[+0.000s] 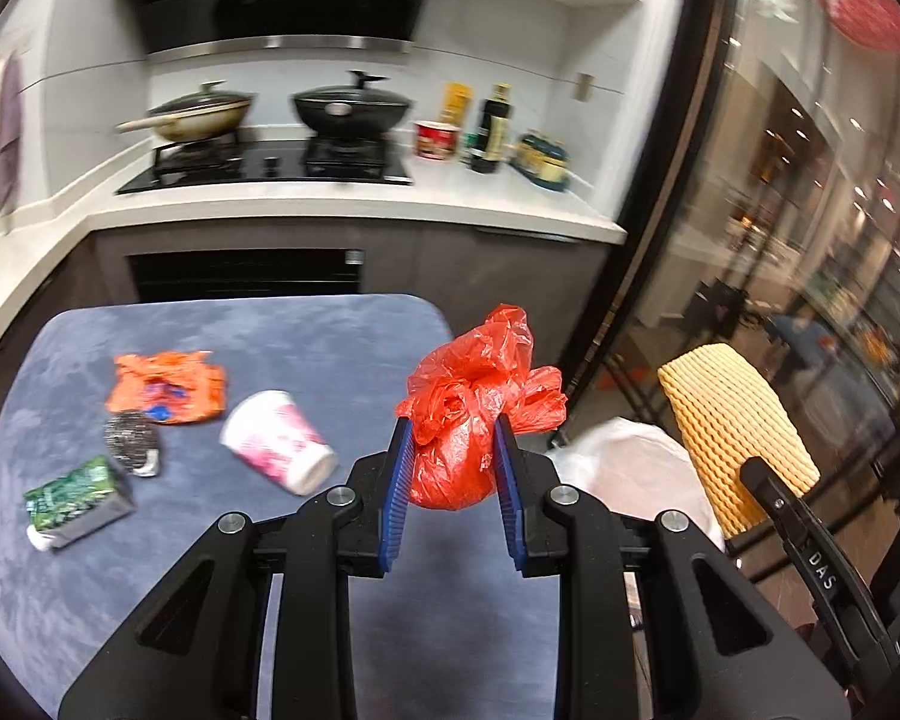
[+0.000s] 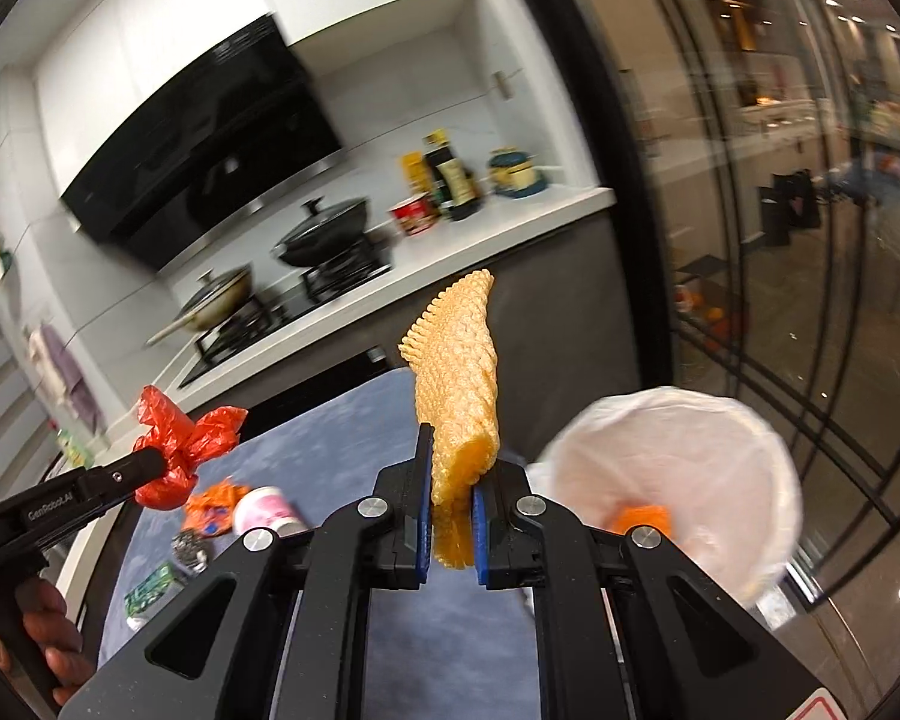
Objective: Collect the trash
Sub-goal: 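Carry foam net and red bag over the bin and open both tools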
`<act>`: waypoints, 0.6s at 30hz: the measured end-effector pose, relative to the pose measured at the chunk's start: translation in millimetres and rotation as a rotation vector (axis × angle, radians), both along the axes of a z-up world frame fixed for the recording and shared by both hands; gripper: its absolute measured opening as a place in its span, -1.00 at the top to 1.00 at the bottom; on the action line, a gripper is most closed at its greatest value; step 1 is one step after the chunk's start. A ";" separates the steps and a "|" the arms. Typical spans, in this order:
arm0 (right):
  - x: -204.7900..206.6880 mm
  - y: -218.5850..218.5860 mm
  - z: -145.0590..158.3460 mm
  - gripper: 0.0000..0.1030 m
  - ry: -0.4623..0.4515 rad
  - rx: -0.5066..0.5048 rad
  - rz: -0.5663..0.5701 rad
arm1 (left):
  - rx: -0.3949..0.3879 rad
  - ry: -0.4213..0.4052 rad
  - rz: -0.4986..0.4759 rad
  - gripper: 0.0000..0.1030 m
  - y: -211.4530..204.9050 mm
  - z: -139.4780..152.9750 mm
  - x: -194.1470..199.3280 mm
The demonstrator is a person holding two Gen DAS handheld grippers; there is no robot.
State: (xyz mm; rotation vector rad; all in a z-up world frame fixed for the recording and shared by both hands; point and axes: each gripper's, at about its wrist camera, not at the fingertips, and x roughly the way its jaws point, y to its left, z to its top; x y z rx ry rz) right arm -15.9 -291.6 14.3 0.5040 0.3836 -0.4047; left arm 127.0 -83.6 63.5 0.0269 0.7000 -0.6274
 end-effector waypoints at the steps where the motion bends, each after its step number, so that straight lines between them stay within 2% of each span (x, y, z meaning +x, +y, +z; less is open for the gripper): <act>1: -5.8 -5.8 -1.1 0.81 0.000 0.003 -0.013 | 0.002 -0.001 -0.012 0.51 -7.3 -0.4 -4.0; 8: -46.6 -45.7 -15.4 0.81 0.005 0.028 -0.089 | 0.033 0.003 -0.107 0.51 -62.6 -8.5 -37.8; 18: -72.6 -77.6 -36.4 0.81 0.042 0.065 -0.143 | 0.072 0.035 -0.169 0.51 -109.3 -29.7 -59.4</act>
